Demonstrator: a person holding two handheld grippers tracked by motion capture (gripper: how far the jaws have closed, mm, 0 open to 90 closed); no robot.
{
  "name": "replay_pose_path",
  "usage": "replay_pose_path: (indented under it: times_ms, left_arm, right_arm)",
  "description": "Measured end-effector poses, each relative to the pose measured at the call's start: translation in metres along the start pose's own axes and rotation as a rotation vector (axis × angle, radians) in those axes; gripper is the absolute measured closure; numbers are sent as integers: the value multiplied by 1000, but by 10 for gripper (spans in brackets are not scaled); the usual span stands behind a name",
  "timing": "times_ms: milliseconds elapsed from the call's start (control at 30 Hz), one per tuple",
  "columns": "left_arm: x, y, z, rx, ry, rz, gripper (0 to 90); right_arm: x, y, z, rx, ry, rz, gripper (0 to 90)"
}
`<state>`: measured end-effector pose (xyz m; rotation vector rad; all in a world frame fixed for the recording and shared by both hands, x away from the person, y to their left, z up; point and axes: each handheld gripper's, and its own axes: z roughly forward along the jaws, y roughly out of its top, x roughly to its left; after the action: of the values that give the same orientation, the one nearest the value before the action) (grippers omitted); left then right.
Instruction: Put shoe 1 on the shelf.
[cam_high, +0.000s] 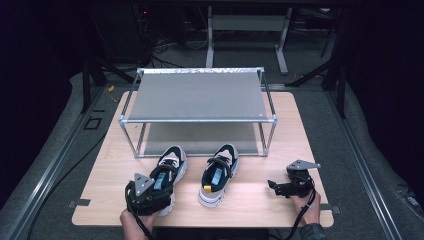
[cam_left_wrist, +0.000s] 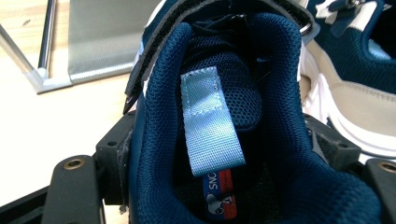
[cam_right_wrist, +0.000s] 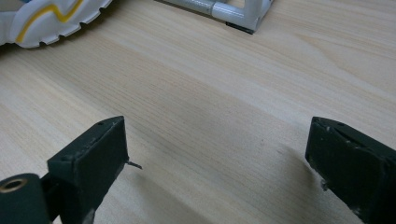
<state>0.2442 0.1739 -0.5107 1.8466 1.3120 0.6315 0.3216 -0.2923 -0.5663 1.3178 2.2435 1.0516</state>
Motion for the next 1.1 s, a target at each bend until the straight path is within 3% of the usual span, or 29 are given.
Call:
replay_pose_path:
  times_ms: [467,1100]
  left_arm:
    - [1,19,3,-24,-7,15,262]
    - [0,45,21,-44,-26,30,261]
  right_arm:
    - [0,0,0,1,2,0,53]
    - [0,0,0,0,4,0,53]
